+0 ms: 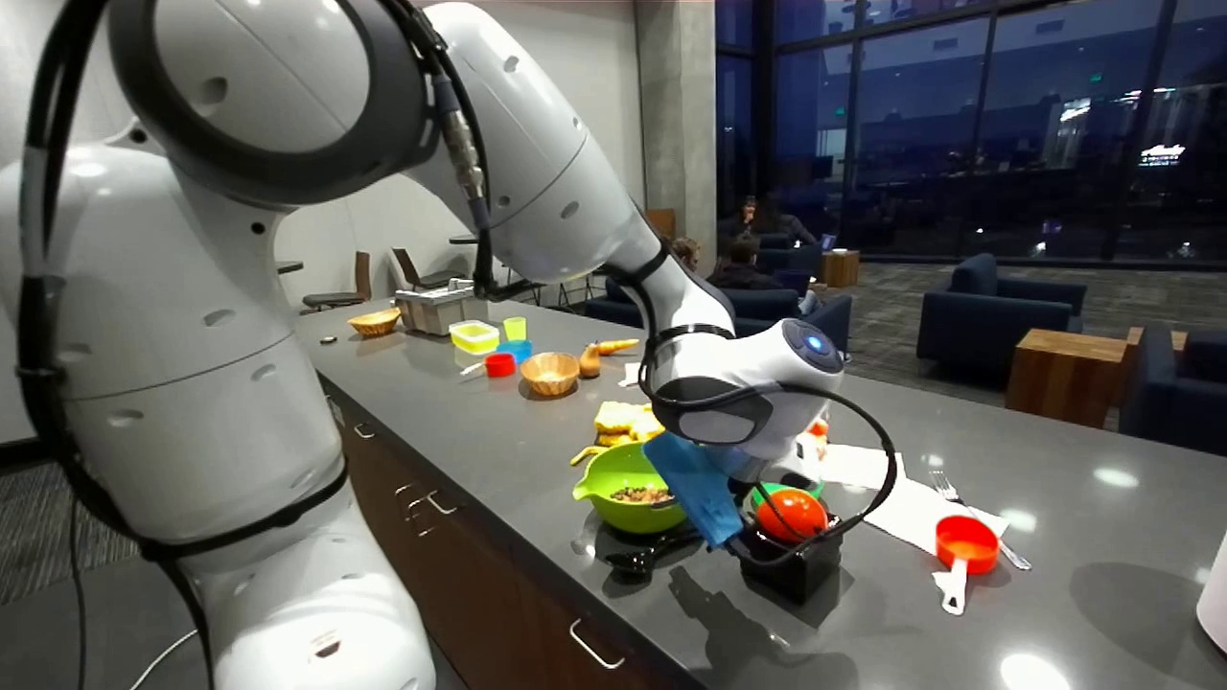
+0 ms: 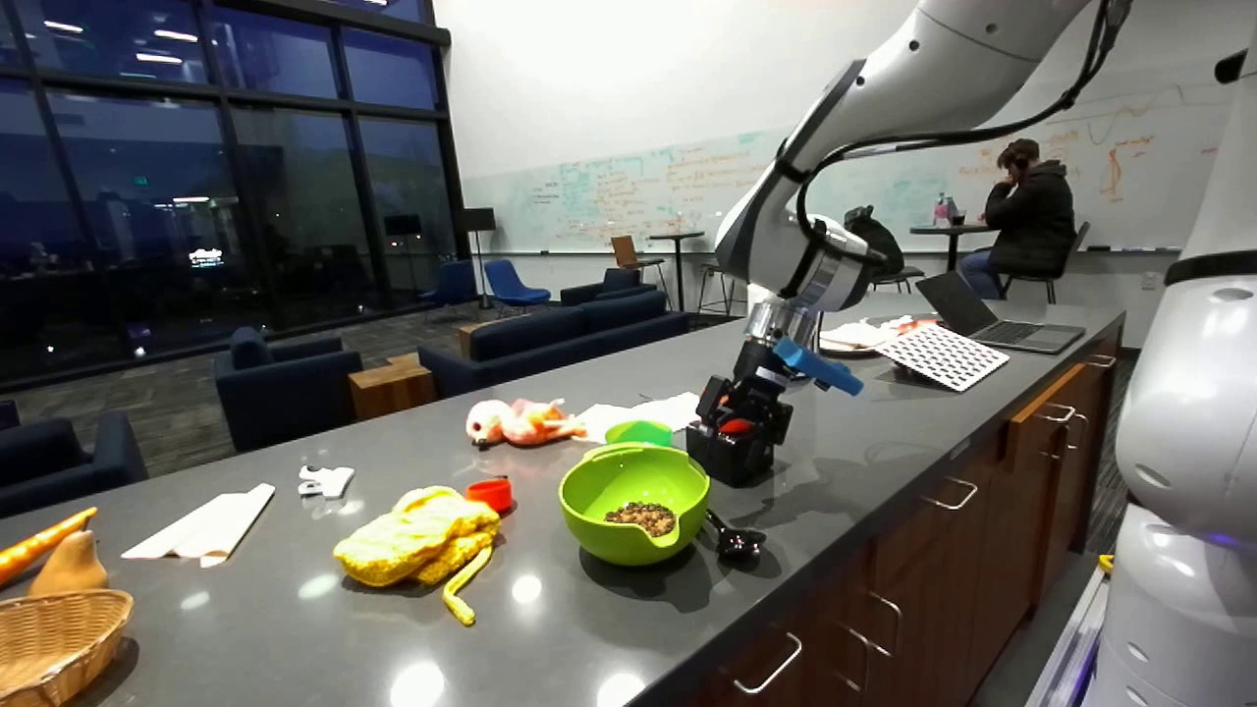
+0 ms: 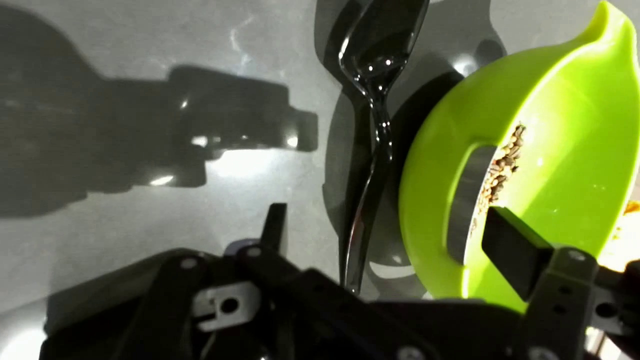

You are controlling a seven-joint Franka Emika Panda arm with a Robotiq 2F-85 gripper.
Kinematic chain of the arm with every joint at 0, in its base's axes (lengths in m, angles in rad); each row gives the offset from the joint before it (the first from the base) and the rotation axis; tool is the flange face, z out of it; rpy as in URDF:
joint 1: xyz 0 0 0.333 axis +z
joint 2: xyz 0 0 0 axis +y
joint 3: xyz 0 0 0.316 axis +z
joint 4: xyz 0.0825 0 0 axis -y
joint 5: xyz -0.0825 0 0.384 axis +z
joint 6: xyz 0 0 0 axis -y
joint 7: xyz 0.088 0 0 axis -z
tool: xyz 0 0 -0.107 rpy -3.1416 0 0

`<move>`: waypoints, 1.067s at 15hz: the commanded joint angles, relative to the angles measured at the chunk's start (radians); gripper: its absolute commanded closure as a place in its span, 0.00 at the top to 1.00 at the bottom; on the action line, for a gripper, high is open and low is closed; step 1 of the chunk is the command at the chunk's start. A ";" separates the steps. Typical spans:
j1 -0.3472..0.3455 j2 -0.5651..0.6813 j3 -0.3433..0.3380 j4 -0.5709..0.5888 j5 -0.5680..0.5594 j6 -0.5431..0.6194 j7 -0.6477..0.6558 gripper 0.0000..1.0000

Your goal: Pick up the black spoon from the green bowl and put it on the kitchen counter

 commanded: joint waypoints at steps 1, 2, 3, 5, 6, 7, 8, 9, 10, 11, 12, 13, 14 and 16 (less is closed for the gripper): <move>0.027 -0.164 0.073 -0.079 -0.168 0.121 0.236 1.00; 0.034 -0.193 0.093 -0.088 -0.218 0.145 0.307 1.00; 0.001 -0.217 0.159 -0.109 -0.274 0.196 0.392 1.00; -0.074 -0.262 0.282 -0.132 -0.392 0.232 0.558 1.00; -0.117 -0.289 0.351 -0.140 -0.451 0.234 0.642 1.00; -0.158 -0.316 0.417 -0.141 -0.512 0.221 0.727 1.00; -0.193 -0.341 0.479 -0.136 -0.572 0.201 0.811 1.00; -0.216 -0.362 0.523 -0.122 -0.639 0.169 0.894 1.00; -0.203 -0.369 0.537 -0.101 -0.693 0.131 0.955 1.00; -0.133 -0.363 0.484 -0.078 -0.770 0.083 1.012 1.00; -0.102 -0.354 0.471 -0.049 -0.777 0.019 1.001 1.00; -0.060 -0.347 0.449 -0.026 -0.774 -0.032 0.976 1.00; -0.016 -0.339 0.421 -0.001 -0.756 -0.084 0.925 1.00; 0.054 -0.325 0.370 0.049 -0.716 -0.157 0.842 1.00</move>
